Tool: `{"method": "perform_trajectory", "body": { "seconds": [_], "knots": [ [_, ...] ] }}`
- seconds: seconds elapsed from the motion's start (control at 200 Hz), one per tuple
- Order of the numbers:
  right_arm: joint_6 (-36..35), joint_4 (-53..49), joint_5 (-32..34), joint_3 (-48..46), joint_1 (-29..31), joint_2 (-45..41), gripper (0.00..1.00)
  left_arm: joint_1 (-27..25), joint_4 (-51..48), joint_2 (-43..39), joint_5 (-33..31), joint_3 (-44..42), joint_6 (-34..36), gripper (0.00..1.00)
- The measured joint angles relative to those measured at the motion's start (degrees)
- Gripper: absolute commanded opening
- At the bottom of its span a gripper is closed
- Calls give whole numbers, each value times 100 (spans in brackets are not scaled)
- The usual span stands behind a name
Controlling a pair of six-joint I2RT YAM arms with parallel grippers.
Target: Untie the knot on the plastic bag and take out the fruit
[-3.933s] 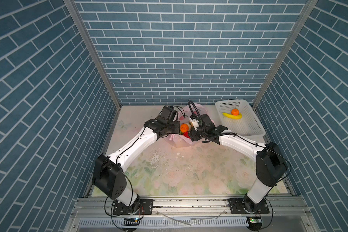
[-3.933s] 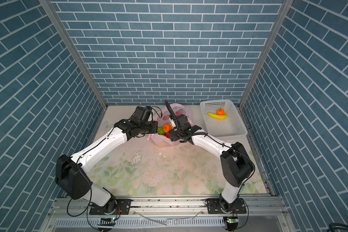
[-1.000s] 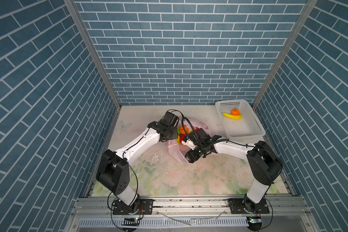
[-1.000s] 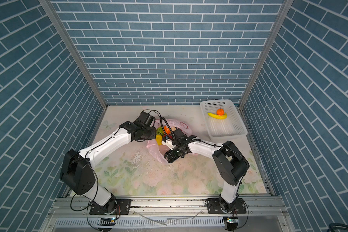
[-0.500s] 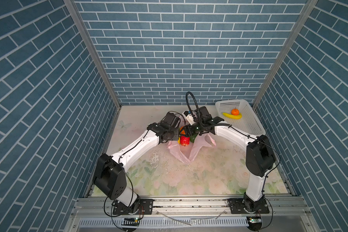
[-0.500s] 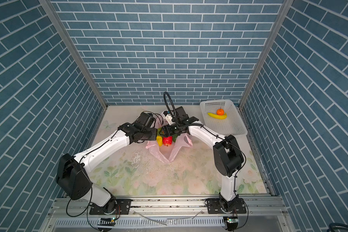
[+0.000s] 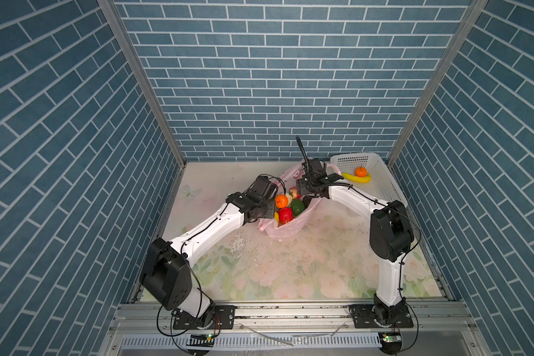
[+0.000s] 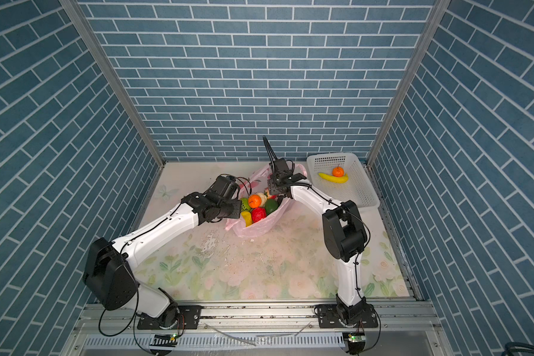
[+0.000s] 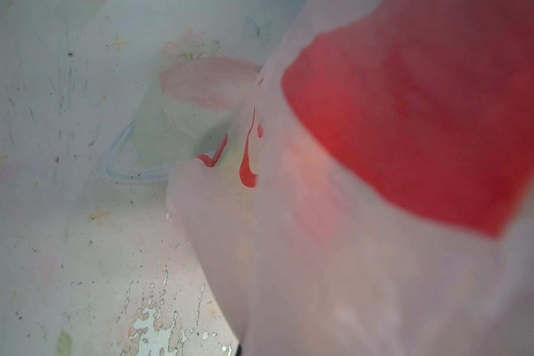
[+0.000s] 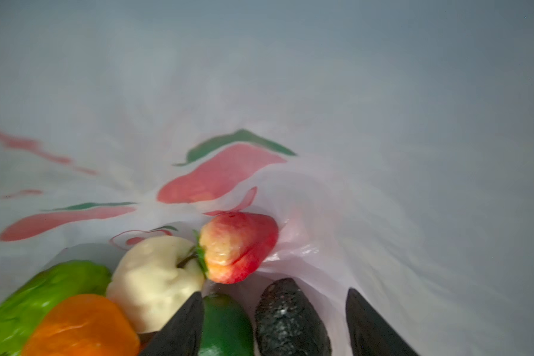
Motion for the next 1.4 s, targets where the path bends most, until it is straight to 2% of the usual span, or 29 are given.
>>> {"method": "perform_trajectory", "body": {
  "seconds": [0.3,0.605,0.76,1.135,1.4],
  "knots": [
    [-35,-372,-546,-1305,302,-1051,72,-87,-11,0,133,0,-17,0],
    [372,-870,-330,-3029,479,-1858,72,-343,-280,-345,527,-599,44,0],
    [474,-876,-420,-3554,595,-2109,72,-426,-435,-437,472,-743,50,0],
    [199,981,-1600,-3499,909,-2267,73,-433,-20,-483,103,-240,258,0],
    [507,2588,-2009,-2221,894,-955,73,-433,245,-678,122,-400,540,0]
  ]
}}
